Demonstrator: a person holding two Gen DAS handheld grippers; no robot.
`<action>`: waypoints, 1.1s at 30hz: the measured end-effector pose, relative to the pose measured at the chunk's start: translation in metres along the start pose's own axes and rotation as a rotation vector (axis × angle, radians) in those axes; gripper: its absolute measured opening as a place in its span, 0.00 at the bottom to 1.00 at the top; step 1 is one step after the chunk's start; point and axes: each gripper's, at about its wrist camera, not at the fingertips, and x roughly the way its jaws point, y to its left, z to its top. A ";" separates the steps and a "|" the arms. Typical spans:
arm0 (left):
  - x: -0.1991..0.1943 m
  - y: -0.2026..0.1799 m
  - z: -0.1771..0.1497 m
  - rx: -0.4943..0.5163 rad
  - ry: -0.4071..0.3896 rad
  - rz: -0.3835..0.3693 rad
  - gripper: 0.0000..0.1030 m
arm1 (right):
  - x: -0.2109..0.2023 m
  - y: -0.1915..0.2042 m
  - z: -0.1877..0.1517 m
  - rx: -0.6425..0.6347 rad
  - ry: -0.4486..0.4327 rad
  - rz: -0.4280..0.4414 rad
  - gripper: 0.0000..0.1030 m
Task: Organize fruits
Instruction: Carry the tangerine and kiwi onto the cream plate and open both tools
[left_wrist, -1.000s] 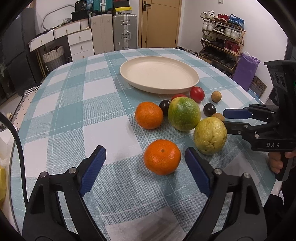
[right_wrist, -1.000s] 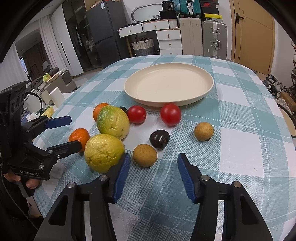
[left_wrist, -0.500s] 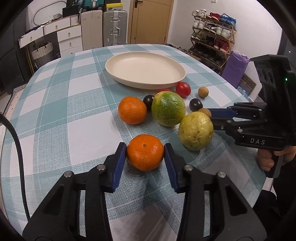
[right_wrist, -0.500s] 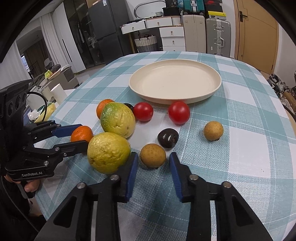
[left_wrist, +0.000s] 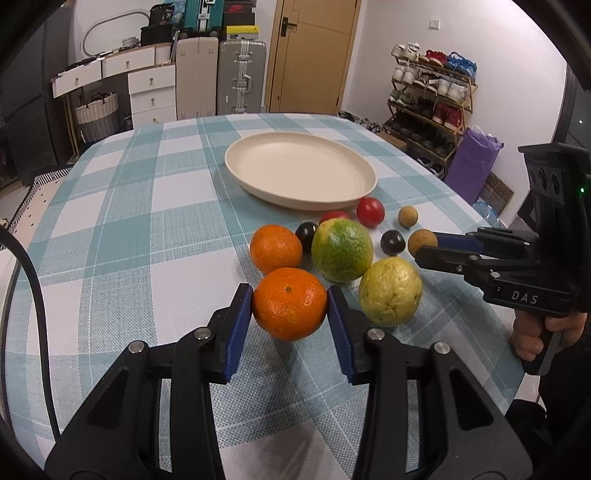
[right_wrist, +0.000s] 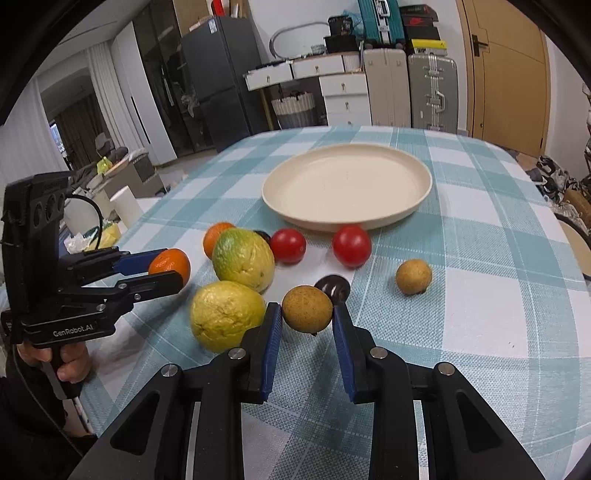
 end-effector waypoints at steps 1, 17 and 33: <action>-0.002 0.000 0.002 -0.001 -0.010 0.000 0.37 | -0.003 0.000 0.001 -0.001 -0.014 0.000 0.28; -0.011 -0.004 0.033 -0.012 -0.118 0.020 0.37 | -0.019 -0.006 0.024 0.016 -0.101 -0.021 0.28; 0.022 -0.009 0.078 0.003 -0.159 0.033 0.37 | -0.003 -0.021 0.051 0.069 -0.120 -0.046 0.28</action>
